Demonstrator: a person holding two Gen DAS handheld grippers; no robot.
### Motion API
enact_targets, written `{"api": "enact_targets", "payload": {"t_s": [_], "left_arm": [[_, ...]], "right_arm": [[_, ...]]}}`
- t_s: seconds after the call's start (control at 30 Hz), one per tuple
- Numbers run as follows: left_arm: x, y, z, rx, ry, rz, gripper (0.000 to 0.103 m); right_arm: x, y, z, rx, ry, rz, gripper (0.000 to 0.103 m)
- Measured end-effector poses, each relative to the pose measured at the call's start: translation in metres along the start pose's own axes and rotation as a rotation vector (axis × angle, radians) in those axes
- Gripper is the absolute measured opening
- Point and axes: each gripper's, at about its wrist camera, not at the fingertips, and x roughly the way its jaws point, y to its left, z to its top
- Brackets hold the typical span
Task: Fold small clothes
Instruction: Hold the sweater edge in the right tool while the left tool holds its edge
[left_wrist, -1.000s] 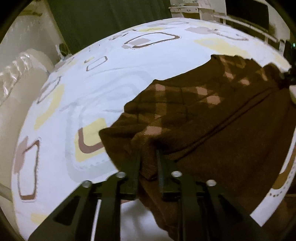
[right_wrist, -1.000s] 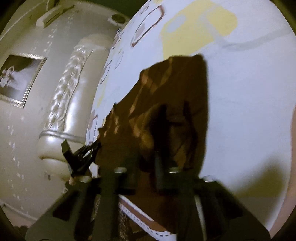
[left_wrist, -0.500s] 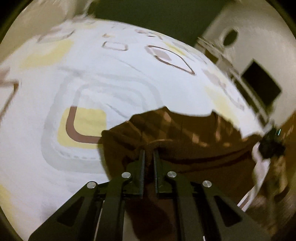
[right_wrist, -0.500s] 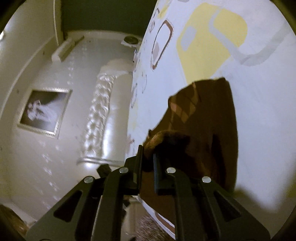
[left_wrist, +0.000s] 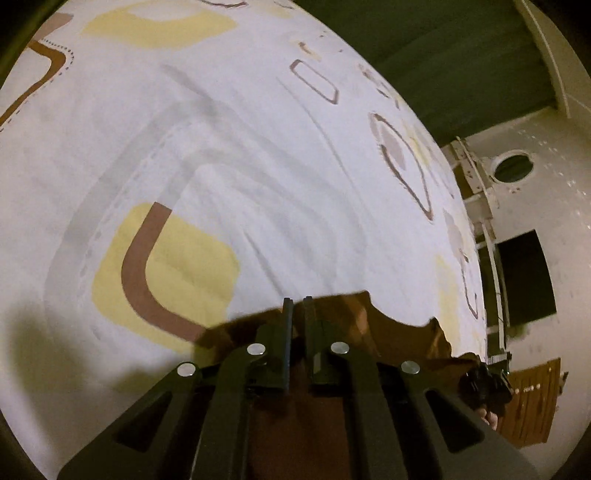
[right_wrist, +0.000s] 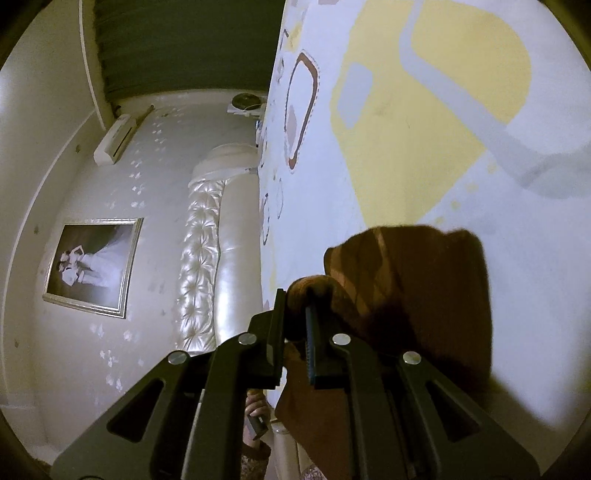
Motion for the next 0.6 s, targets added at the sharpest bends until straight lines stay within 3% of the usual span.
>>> {"api": "enact_targets", "payload": {"t_s": [0.1, 0.37, 0.5, 0.6], "left_arm": [[0.005, 0.005, 0.004, -0.022, -0.007, 0.022, 0.000], [0.004, 0.007, 0.015, -0.015, -0.041, 0.038, 0.000], [0.000, 0.008, 0.010, -0.001, -0.021, -0.030, 0.000], [-0.012, 0.007, 0.000, 0.075, 0.001, -0.069, 0.002]], "right_arm": [[0.004, -0.003, 0.005, -0.001, -0.004, -0.006, 0.009], [0.008, -0.014, 0.012, -0.005, -0.024, 0.013, 0.009], [0.010, -0.024, 0.011, 0.013, -0.028, -0.016, 0.008], [0.010, -0.023, 0.009, -0.008, -0.016, -0.025, 0.009]]}}
